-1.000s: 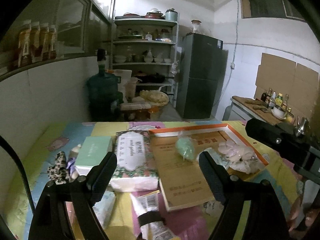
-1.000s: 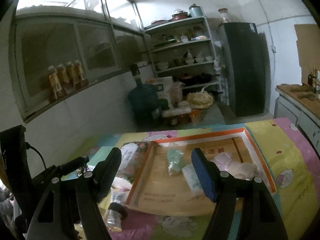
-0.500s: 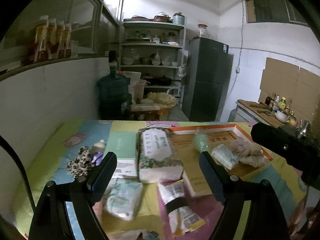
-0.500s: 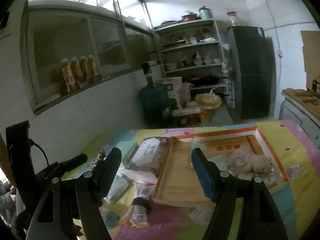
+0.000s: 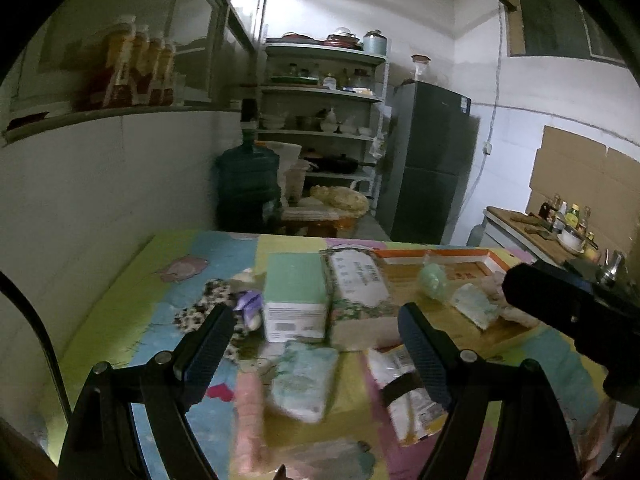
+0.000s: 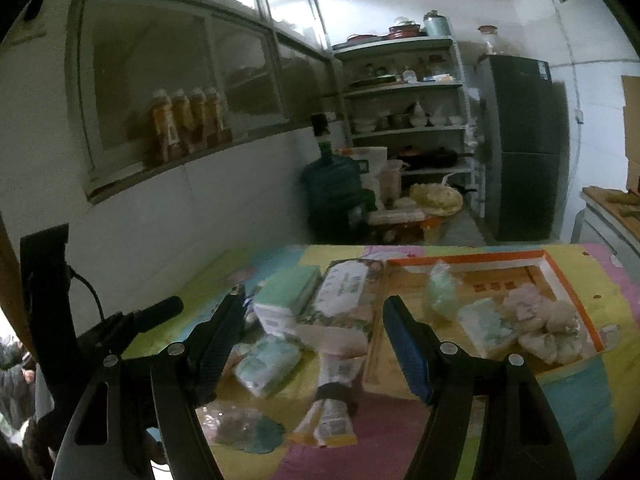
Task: Organize soft objects
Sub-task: 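Move both open tools back toward the pile of soft items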
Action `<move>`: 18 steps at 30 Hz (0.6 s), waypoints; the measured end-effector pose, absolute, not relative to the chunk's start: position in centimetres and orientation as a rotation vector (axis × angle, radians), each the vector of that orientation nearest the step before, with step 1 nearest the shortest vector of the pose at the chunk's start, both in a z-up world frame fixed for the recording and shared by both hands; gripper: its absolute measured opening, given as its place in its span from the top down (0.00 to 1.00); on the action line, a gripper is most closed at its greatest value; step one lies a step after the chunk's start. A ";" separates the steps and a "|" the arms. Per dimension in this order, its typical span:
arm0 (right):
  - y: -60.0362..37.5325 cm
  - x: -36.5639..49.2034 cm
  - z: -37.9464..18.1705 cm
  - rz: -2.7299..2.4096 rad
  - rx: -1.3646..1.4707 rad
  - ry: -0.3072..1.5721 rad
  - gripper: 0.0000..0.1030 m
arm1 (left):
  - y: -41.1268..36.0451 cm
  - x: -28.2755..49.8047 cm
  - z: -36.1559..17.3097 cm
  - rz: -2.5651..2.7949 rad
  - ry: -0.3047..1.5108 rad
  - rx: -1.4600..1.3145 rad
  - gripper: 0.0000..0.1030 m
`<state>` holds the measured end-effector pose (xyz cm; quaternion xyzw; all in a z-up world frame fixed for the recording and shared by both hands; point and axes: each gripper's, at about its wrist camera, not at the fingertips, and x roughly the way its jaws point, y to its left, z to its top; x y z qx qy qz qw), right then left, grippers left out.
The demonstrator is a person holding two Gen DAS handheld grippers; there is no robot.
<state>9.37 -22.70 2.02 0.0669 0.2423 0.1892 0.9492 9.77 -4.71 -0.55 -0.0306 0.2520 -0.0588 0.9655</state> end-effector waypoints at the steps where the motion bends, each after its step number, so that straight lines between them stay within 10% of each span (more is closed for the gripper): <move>1: -22.5 9.2 1.9 0.387 0.134 0.495 0.28 | -4.1 9.6 -0.6 -0.110 0.507 -0.064 0.19; 18: -19.7 9.1 -0.2 0.399 0.137 0.547 0.28 | 3.4 9.0 -1.7 -0.019 0.516 -0.115 0.19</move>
